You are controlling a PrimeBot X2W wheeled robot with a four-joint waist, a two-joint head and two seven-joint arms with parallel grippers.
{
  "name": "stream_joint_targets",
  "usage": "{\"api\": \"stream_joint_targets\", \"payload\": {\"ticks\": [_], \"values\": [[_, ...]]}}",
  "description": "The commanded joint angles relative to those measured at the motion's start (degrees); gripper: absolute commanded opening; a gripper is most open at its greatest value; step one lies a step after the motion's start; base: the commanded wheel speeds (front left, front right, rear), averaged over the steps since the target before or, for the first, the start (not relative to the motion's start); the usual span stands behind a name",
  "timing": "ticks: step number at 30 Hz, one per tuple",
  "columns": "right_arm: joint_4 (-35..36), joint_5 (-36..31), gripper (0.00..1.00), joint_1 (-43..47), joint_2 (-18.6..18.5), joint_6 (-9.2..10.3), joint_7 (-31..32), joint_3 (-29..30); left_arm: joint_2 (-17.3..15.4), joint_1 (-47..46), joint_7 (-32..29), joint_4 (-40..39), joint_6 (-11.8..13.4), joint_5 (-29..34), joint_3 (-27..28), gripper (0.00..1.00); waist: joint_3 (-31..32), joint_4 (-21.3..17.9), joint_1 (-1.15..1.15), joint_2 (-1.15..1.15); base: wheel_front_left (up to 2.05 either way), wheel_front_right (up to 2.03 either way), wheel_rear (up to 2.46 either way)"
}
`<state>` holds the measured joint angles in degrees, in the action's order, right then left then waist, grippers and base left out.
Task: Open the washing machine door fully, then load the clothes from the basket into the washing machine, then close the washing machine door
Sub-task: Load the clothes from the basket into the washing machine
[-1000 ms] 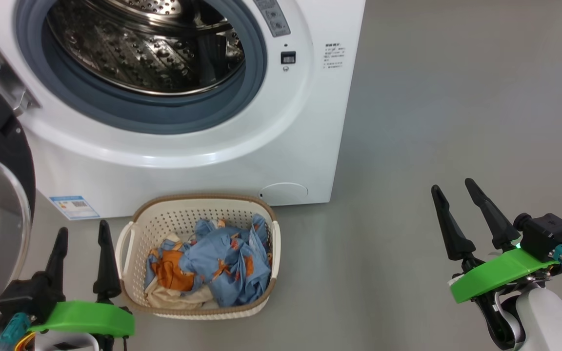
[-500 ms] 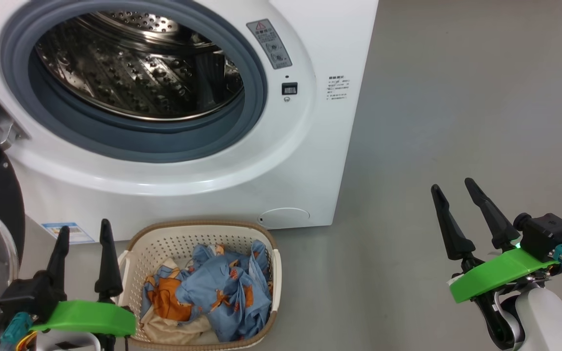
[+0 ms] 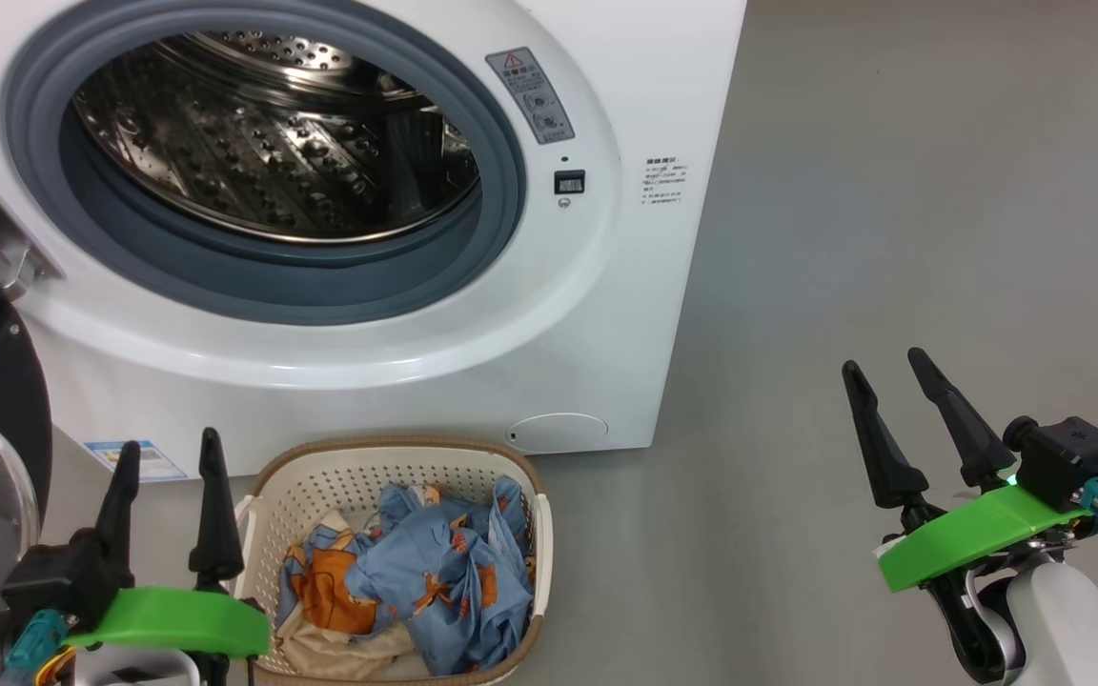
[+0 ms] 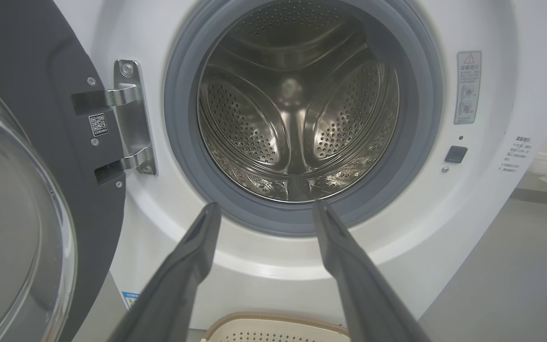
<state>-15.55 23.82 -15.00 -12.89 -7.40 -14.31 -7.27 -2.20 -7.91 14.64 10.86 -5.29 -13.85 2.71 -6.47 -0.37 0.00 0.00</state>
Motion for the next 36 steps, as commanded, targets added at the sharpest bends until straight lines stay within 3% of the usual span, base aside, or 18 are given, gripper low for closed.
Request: {"api": "stream_joint_targets", "payload": {"ticks": [1, 23, 36], "values": [[1.34, -0.57, 1.00, 0.00, -0.23, -0.09, -0.69, -1.10, -0.85, -0.60, 0.36, -1.51, 0.28, 0.76, 1.69, 1.00, 0.02, 0.02, 0.00, 0.00, 0.00, 0.00, 0.00], [1.33, -0.41, 1.00, -0.20, -0.65, -0.09, -0.69, -1.55, -1.15, -0.91, 0.24, 1.33, 0.07, 1.24, 0.83, 1.00, -1.00, -0.19, 0.00, 0.00, 0.00, 0.00, 0.00], [2.09, -0.04, 1.00, -1.83, -0.90, -0.09, -0.69, -1.75, -1.17, -4.75, 0.29, 6.50, 0.78, -0.25, -0.05, 1.00, -6.99, -1.86, 0.00, 0.00, 0.00, 0.00, 0.00]]}}
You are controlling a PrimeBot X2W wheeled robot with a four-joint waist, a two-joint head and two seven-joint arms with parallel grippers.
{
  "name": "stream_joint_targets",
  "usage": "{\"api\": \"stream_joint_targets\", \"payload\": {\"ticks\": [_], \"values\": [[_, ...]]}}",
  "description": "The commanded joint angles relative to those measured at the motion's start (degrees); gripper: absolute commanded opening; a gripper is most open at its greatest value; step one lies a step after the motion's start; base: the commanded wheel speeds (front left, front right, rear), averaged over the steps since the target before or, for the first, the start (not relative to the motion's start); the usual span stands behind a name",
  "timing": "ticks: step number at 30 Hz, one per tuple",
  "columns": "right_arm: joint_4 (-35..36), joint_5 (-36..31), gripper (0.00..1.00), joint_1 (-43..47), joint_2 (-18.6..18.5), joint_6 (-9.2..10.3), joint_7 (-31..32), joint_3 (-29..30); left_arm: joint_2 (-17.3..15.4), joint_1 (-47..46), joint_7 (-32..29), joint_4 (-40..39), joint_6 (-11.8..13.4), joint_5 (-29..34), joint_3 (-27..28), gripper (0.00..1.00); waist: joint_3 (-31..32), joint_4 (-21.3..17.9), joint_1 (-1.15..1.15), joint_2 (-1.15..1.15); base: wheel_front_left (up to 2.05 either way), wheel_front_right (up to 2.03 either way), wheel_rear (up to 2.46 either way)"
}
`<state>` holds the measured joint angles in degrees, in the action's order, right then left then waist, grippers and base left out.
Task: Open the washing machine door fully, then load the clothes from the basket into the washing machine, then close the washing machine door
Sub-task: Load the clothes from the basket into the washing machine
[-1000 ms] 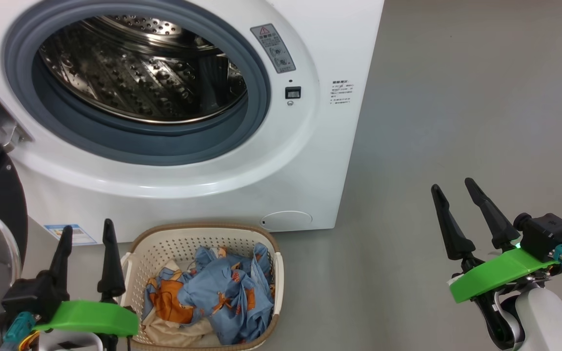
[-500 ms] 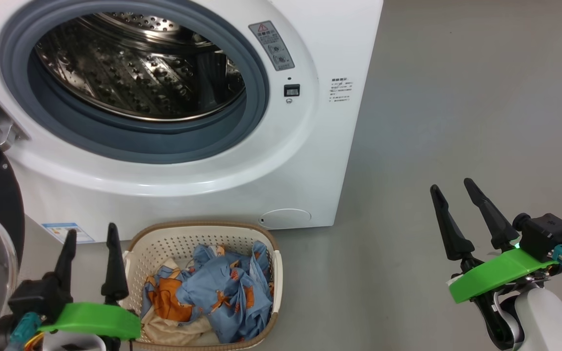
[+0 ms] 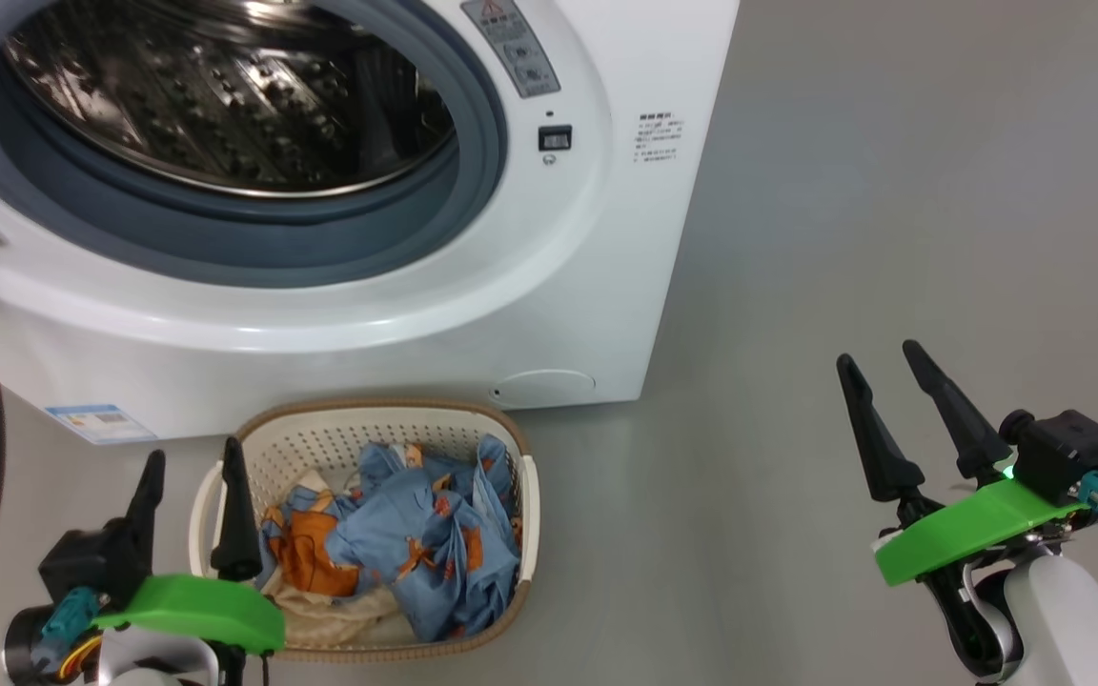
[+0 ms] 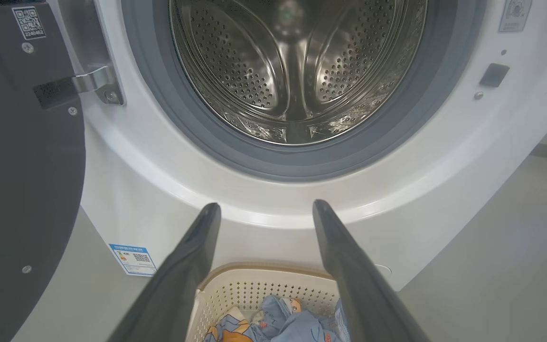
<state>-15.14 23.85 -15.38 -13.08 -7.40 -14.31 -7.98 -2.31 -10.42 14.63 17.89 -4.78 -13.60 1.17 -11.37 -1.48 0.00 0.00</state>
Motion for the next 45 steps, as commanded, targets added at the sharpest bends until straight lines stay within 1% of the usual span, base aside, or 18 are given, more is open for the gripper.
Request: {"api": "stream_joint_targets", "payload": {"ticks": [1, 5, 10, 15, 19, 25, 31, 37, 41, 45], "values": [[1.80, -0.06, 1.00, -1.65, -0.73, -0.09, -0.69, -0.97, -1.04, -2.68, 0.31, 0.04, 0.23, -0.56, 1.27, 1.00, -2.81, -0.95, 0.00, 0.00, 0.00, 0.00, 0.00], [2.20, -0.02, 1.00, -2.37, -0.72, -0.09, -0.69, -0.76, -0.97, -4.09, 0.32, 2.29, 0.01, -1.15, 0.88, 1.00, -5.07, -1.59, 0.00, 0.00, 0.00, 0.00, 0.00], [2.93, -0.03, 1.00, -3.76, -0.51, -0.09, -0.69, -0.48, -0.87, -7.60, 0.35, 7.21, -0.53, -2.89, 0.57, 1.00, -9.18, -2.73, 0.00, 0.00, 0.00, 0.00, 0.00], [3.73, -0.07, 1.00, -5.26, -0.27, -0.09, -0.69, 0.01, -1.19, -12.01, 0.36, 12.57, -1.12, -3.19, -0.10, 1.00, -13.41, -3.73, 0.00, 0.00, 0.00, 0.00, 0.00], [4.25, 0.00, 1.00, -6.66, 0.03, -0.09, -0.69, 0.17, -1.66, -15.53, 0.36, 18.41, -1.51, -3.47, -0.48, 1.00, -16.77, -4.61, 0.00, 0.00, 0.00, 0.00, 0.00], [4.87, 0.05, 1.00, -8.61, 0.42, -0.09, -0.69, 0.20, -2.78, -21.23, 0.36, 28.50, -2.24, -3.41, -2.76, 1.00, -21.71, -5.68, 0.00, 0.00, 0.00, 0.00, 0.00], [5.56, 0.10, 1.00, -10.47, 0.62, -0.09, -0.69, 0.16, -3.54, -26.63, 0.36, 37.33, -2.62, -4.99, -4.78, 1.00, -26.03, -6.75, 0.00, 0.00, 0.00, 0.00, 0.00], [6.26, 0.16, 1.00, -12.04, 1.07, -0.09, -0.69, -0.03, -4.31, -30.86, 0.00, 43.08, -2.68, -7.93, -9.13, 1.00, -29.66, -8.26, 0.00, 0.00, 0.00, 0.00, 0.00], [6.55, 0.29, 1.00, -12.80, 1.65, -0.09, -0.69, -0.16, -5.51, -32.86, -0.67, 45.00, -2.69, -10.24, -12.74, 1.00, -31.79, -9.47, 0.00, 0.00, 0.00, 0.00, 0.00], [6.78, 0.30, 1.00, -13.29, 2.21, -0.09, -0.69, -0.22, -6.55, -34.54, -2.13, 45.74, -2.69, -14.01, -15.47, 1.00, -33.87, -10.72, 0.00, 0.00, 0.00, 0.00, 0.00]]}}
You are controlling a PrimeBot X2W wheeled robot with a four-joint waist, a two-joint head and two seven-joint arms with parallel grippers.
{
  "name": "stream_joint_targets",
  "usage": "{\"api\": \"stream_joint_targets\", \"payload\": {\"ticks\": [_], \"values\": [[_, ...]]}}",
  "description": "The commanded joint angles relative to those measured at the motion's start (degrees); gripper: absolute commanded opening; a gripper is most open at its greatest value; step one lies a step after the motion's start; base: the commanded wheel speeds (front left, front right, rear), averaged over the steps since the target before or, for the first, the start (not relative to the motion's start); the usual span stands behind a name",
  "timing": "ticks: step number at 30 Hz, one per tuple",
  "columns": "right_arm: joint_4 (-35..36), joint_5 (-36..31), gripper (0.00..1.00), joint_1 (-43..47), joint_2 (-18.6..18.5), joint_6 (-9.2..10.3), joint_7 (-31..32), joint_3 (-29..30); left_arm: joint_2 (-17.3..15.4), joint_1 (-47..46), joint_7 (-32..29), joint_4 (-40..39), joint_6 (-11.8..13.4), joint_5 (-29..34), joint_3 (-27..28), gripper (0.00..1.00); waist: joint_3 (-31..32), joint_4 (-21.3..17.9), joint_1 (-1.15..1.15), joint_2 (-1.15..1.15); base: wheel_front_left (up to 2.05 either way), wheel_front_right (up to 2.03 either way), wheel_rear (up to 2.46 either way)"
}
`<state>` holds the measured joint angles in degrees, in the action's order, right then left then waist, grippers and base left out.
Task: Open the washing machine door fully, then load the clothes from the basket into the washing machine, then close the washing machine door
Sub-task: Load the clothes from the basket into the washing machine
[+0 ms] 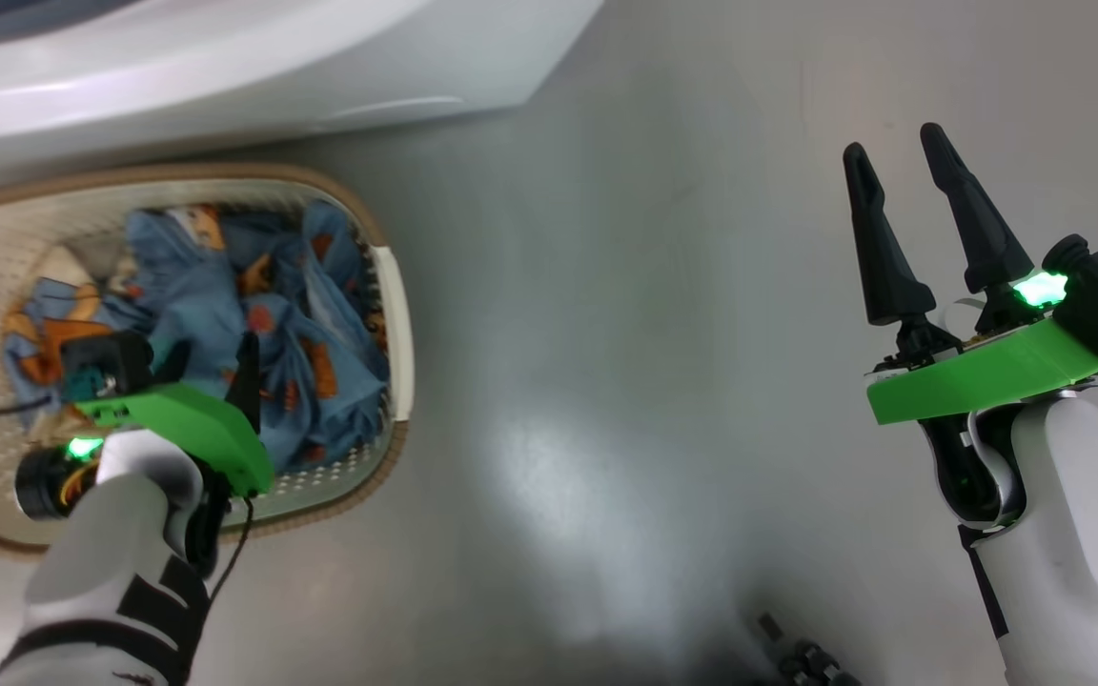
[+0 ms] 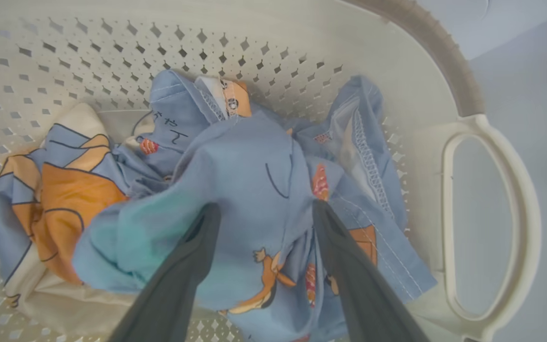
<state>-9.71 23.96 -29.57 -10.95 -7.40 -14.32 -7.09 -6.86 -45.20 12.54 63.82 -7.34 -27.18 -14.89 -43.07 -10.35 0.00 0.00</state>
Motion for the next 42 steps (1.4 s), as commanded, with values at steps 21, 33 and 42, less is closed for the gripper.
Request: {"api": "stream_joint_targets", "payload": {"ticks": [21, 33, 42], "values": [[2.42, 0.32, 1.00, -0.69, 1.87, -0.09, -0.68, -1.36, -8.67, -6.06, -5.92, -3.90, -0.14, -16.28, -22.51, 1.00, -8.53, -4.99, 0.00, 0.00, 0.00, 0.00, 0.00], [1.71, 0.39, 1.00, -0.83, 2.44, -0.09, -0.68, -2.07, -8.28, -12.53, -12.15, 5.73, -0.14, -18.50, -26.34, 0.89, -8.78, -6.33, 0.00, 0.00, 0.00, 0.00, 0.00], [0.89, 0.54, 1.00, -0.74, 2.53, -0.09, -0.68, -2.44, -8.17, -10.94, -8.41, 5.75, -0.14, -20.63, -27.65, 0.00, -6.01, -5.55, 0.00, 0.00, 0.00, 0.00, 0.00]]}}
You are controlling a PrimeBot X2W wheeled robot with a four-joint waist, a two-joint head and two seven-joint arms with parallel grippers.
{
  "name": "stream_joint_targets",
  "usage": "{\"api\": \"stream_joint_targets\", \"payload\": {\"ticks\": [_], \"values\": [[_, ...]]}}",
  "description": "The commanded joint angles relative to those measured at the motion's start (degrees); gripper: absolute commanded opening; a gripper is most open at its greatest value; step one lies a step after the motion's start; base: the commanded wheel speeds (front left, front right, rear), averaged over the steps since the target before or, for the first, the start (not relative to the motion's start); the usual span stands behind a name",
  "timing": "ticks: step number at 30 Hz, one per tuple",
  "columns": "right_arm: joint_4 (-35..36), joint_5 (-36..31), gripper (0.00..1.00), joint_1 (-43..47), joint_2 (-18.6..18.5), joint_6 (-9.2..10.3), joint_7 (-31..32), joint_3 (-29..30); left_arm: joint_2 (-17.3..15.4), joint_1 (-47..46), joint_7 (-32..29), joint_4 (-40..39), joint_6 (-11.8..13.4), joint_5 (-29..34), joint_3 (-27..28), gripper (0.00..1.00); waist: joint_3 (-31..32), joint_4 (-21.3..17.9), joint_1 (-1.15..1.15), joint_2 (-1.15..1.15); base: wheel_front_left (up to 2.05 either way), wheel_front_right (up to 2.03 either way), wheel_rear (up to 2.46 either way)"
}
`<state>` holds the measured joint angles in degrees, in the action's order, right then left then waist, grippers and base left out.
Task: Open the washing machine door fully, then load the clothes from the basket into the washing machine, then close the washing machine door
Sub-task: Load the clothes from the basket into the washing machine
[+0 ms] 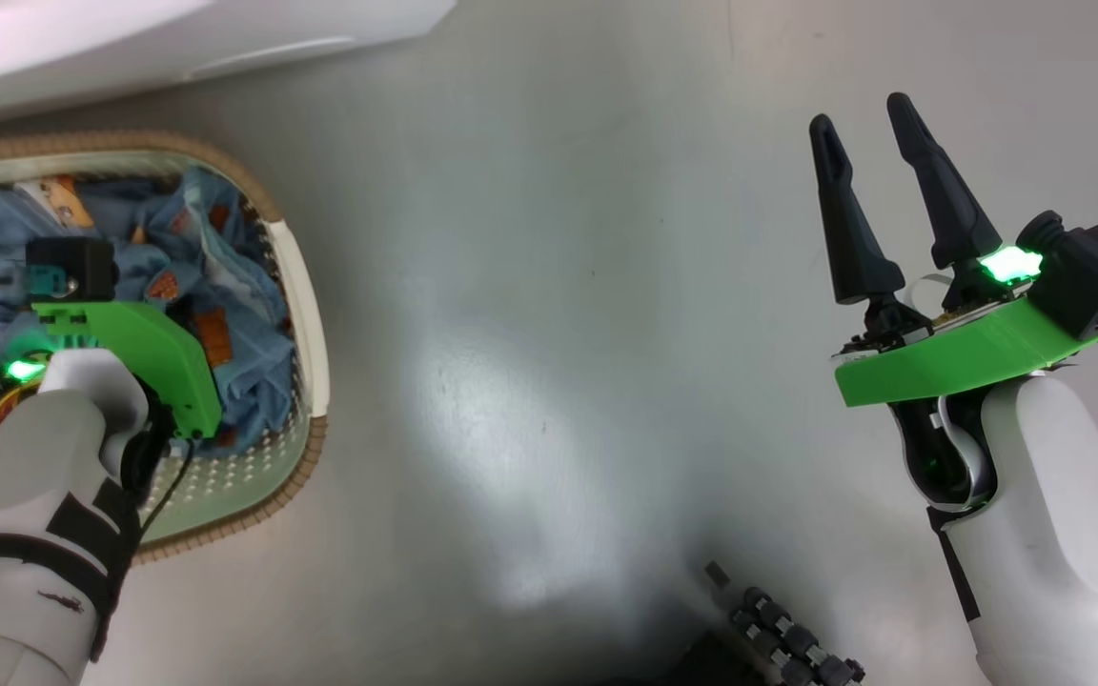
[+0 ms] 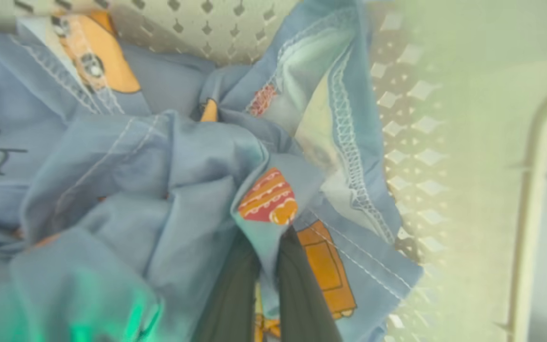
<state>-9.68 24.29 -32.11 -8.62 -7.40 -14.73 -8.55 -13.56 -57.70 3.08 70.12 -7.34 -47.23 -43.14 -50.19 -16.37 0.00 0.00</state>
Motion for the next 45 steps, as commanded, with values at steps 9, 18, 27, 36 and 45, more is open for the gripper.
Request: {"api": "stream_joint_targets", "payload": {"ticks": [9, 18, 27, 36, 45], "values": [[0.33, 0.34, 1.00, 2.21, -0.11, -0.09, -0.27, -1.16, -1.09, 5.91, 6.40, -3.00, -0.14, -3.87, -0.42, 0.00, 6.37, 2.35, 0.00, 0.00, 0.00, 0.00, 0.00], [-0.66, 0.54, 1.00, 3.59, -0.78, -0.09, -0.27, -1.29, -1.62, 11.32, 11.19, -7.96, -0.14, -7.21, -1.89, 0.00, 13.94, 5.52, 0.00, 0.00, 0.00, 0.00, 0.00], [-1.75, 0.77, 1.00, 5.98, -1.55, -0.09, -0.27, -0.42, -2.85, 16.22, 11.89, -16.66, -0.14, -6.03, 3.08, 0.00, 20.86, 9.41, 0.00, 0.00, 0.00, 0.00, 0.00], [-2.97, 1.22, 1.00, 8.81, -1.89, -0.09, -0.27, 0.26, -1.73, 24.95, 11.91, -27.05, -0.14, 1.01, 13.71, 0.00, 27.50, 12.27, 0.00, 0.00, 0.00, 0.00, 0.00], [-3.75, 1.61, 1.00, 11.69, -2.47, -0.09, -0.27, 0.79, 0.69, 32.60, 11.91, -37.11, -0.14, 7.93, 21.95, 0.00, 33.56, 14.63, 0.00, 0.00, 0.00, 0.00, 0.00]]}}
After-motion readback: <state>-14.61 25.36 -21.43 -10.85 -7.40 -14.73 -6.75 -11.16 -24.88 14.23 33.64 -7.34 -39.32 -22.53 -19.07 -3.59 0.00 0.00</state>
